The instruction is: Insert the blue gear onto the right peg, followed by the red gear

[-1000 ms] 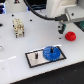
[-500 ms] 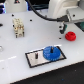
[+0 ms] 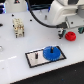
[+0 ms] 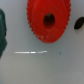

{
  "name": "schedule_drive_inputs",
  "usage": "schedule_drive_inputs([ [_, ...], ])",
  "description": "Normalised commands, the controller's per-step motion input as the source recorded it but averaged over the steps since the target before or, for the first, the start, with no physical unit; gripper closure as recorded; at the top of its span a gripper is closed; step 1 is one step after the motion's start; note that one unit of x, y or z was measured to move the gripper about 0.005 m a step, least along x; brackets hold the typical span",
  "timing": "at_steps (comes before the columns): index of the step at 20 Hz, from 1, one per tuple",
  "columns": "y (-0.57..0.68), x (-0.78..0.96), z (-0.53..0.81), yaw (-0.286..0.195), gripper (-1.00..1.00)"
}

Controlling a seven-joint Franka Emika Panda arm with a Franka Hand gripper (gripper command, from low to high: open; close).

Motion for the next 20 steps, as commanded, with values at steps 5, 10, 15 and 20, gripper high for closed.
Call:
schedule_drive_inputs([
  [5,0.01,-0.11,-0.28,0.000,-1.00],
  [10,0.02,-0.11,-0.13,0.000,1.00],
  [15,0.01,0.00,0.00,0.000,1.00],
  [20,0.01,0.00,0.00,0.000,1.00],
])
